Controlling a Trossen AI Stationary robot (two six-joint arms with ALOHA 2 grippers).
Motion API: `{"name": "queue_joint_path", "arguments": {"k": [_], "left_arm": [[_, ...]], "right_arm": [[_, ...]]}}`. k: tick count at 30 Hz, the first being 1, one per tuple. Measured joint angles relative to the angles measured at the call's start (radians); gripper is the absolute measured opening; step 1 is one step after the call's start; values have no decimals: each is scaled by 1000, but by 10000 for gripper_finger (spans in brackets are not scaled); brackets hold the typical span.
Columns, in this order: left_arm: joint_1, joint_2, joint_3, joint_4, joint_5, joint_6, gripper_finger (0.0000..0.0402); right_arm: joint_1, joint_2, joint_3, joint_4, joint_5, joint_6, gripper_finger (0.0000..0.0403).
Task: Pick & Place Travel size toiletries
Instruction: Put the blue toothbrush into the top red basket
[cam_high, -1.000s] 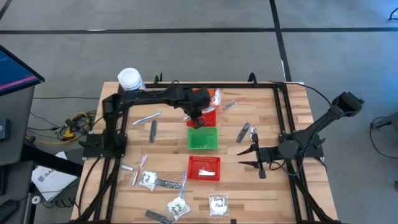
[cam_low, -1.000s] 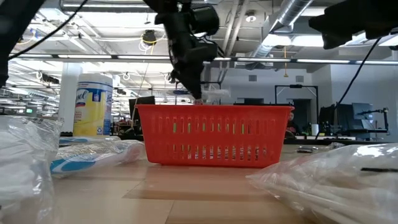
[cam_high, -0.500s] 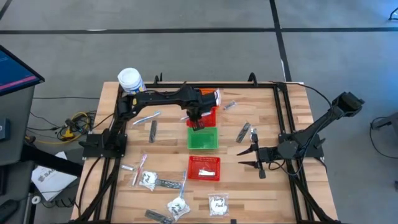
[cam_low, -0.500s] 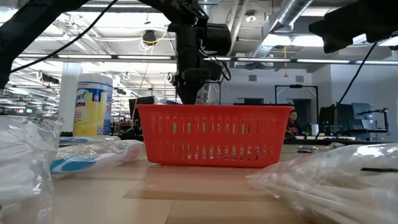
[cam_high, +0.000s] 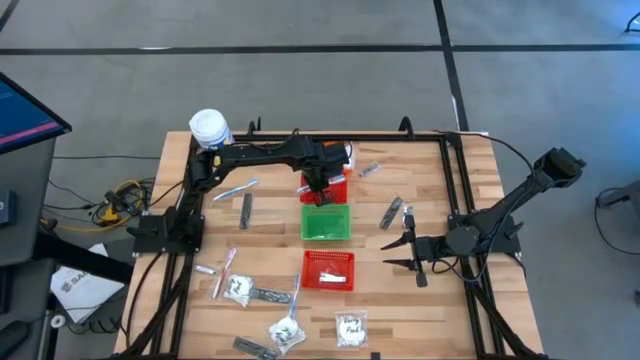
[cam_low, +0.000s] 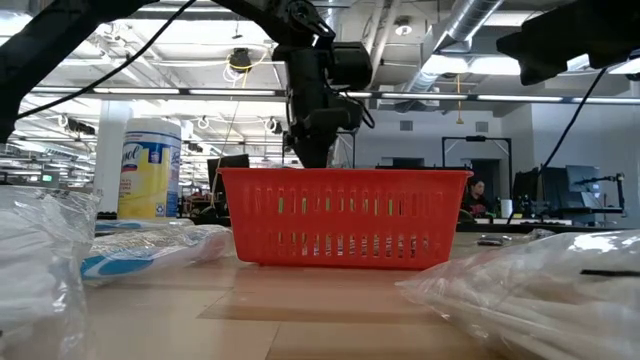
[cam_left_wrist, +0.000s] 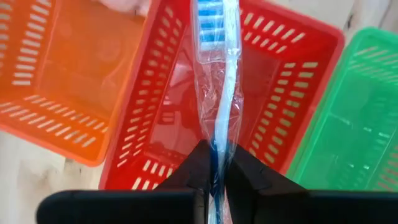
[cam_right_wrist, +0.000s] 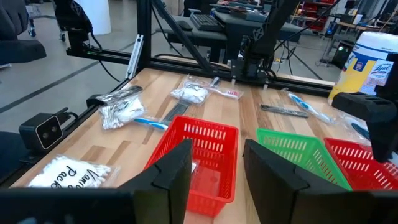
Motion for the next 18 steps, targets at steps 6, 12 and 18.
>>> {"name": "queue_joint_path", "arguments": {"k": [6,12,18], "left_arm": [[5,24,-1,8,1,-25,21],[5,24,-3,11,-53,-27,27],[5,24,-4,11,-54,-27,57]], "right_arm": [[0,0,0,-2,0,0,140],[0,0,0,-4,0,0,143],[0,0,0,-4,0,0,137]]}}
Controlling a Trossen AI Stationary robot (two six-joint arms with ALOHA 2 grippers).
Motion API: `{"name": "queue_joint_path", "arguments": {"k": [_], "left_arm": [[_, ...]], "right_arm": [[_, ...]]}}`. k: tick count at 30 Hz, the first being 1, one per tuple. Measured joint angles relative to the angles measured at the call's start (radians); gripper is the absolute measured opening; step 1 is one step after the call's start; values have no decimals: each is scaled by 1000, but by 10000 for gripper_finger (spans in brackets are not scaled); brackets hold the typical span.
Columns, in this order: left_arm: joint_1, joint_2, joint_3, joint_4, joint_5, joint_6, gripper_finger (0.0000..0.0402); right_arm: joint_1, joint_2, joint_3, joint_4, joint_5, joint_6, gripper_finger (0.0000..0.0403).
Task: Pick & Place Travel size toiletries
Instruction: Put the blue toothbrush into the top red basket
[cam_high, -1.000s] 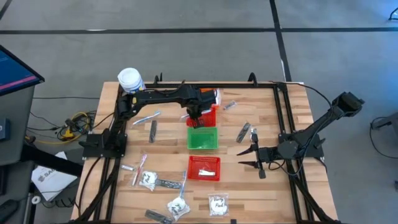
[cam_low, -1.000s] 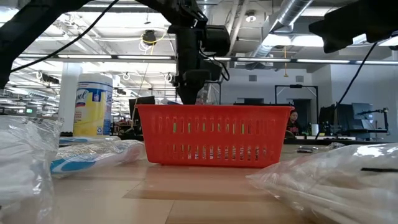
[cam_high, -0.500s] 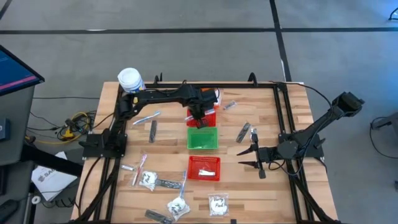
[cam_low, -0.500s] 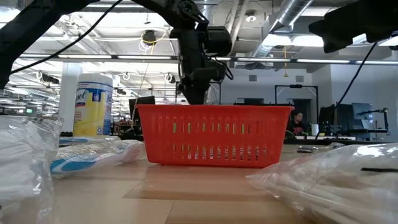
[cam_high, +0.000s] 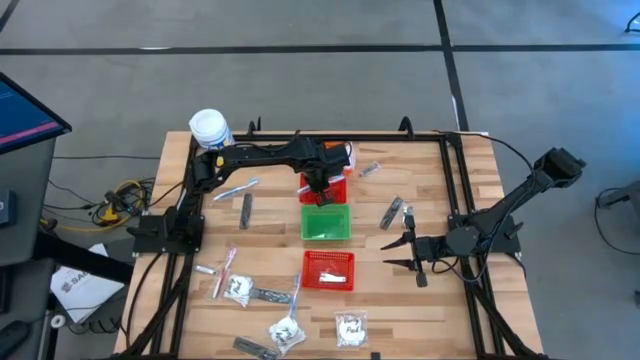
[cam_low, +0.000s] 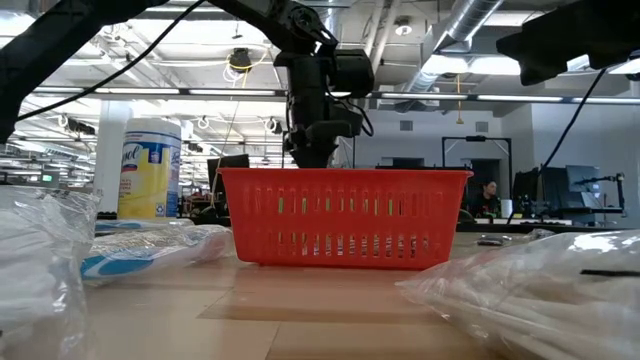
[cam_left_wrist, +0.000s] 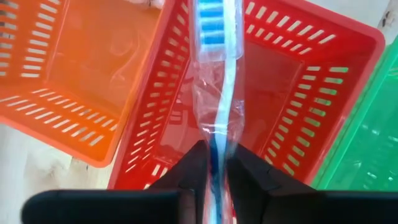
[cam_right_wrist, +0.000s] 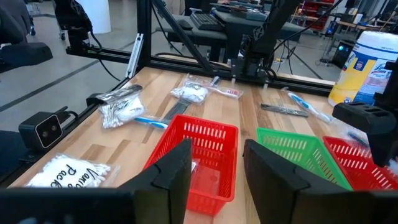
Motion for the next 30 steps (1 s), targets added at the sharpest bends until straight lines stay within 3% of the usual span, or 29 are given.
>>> {"name": "queue_joint_path", "arguments": {"k": [12,22,30], "left_arm": [[0,0,0,-4,-37,0,72],[1,0,0,-7,-39,15,10],[1,-1,0,-40,-42,27,1]], "right_arm": [[0,0,0,-3,0,0,143],[0,0,0,-3,0,1,137],[0,0,0,-3,0,0,143]]}}
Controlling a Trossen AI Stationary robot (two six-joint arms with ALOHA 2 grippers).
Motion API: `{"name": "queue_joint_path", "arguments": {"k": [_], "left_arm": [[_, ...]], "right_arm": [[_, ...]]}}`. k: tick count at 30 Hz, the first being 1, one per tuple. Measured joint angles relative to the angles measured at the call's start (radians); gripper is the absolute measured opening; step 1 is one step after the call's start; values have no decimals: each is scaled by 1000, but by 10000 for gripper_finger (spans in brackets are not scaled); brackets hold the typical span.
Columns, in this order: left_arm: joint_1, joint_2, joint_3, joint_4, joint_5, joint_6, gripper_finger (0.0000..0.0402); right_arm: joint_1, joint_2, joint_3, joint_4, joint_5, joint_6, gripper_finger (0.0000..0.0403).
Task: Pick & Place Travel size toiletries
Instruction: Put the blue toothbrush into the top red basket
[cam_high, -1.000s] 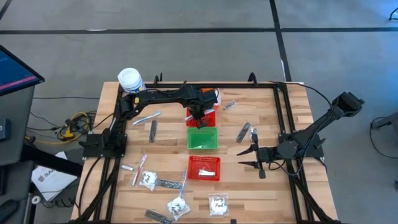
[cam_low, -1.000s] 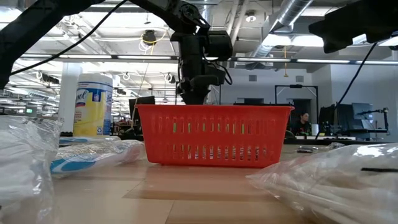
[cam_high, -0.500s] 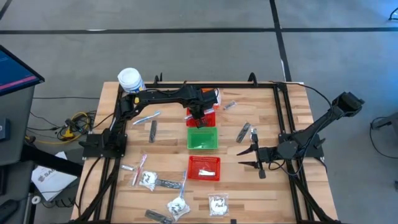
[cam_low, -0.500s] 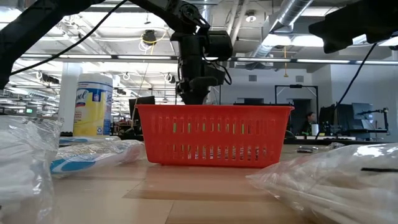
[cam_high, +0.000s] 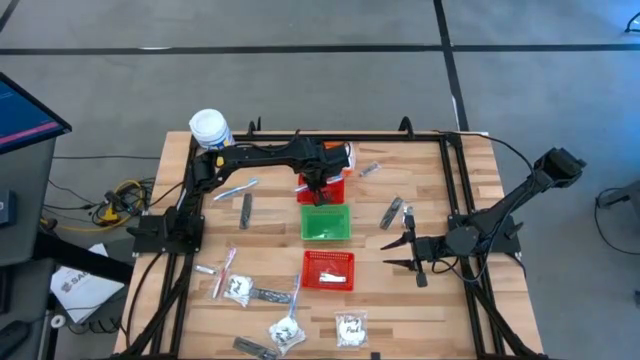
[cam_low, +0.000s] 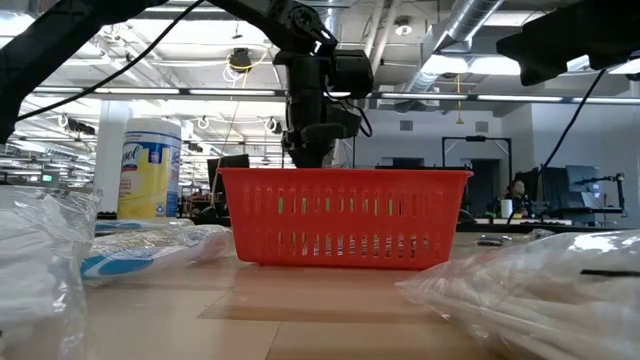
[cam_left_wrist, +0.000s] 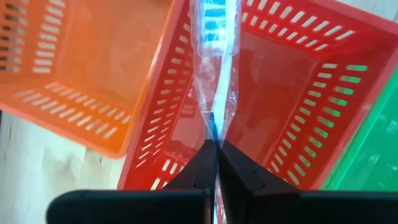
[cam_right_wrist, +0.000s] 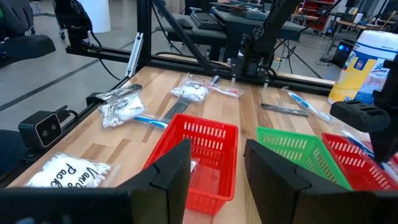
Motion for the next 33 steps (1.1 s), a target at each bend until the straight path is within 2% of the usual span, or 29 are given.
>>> {"name": "queue_joint_path", "arguments": {"k": [17,33], "left_arm": [[-1,-13,0,-18,-11,0,4],[-21,-16,0,-17,4,37,57]], "right_arm": [[0,0,0,0,0,5,142],[0,0,0,0,0,8,139]]}}
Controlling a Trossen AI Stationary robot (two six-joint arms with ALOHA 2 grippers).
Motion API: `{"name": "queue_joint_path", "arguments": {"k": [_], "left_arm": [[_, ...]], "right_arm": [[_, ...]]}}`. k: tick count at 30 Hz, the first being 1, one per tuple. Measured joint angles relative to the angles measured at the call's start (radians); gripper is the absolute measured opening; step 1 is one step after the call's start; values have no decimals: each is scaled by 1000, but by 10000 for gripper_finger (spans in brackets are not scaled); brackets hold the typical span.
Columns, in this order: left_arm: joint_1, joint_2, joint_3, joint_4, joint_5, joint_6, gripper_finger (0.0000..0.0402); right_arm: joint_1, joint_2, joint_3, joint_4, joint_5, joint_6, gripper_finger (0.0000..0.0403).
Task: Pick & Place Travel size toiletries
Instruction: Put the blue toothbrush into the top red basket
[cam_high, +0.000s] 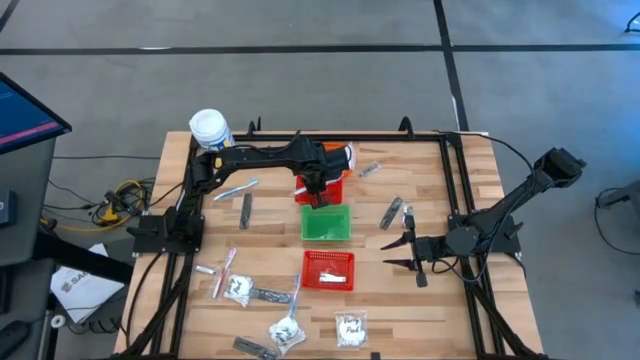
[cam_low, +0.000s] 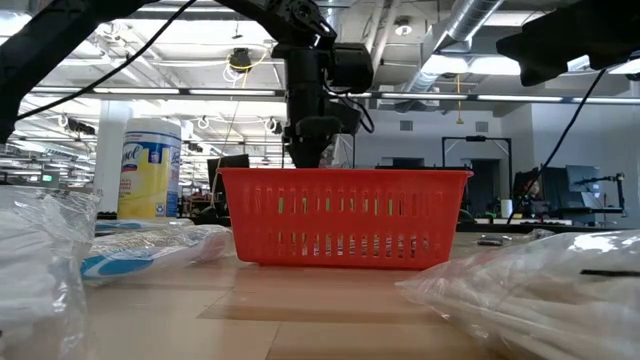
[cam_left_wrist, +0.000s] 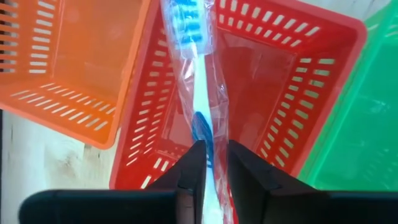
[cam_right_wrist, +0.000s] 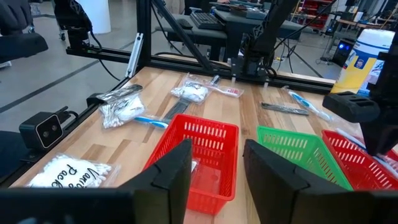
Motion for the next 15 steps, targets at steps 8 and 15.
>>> {"name": "queue_joint_path", "arguments": {"k": [8,15], "left_arm": [[2,0,0,0,5,8,9],[2,0,0,0,25,45,1]], "right_arm": [[0,0,0,0,0,0,142],[0,0,0,0,0,0,137]]}}
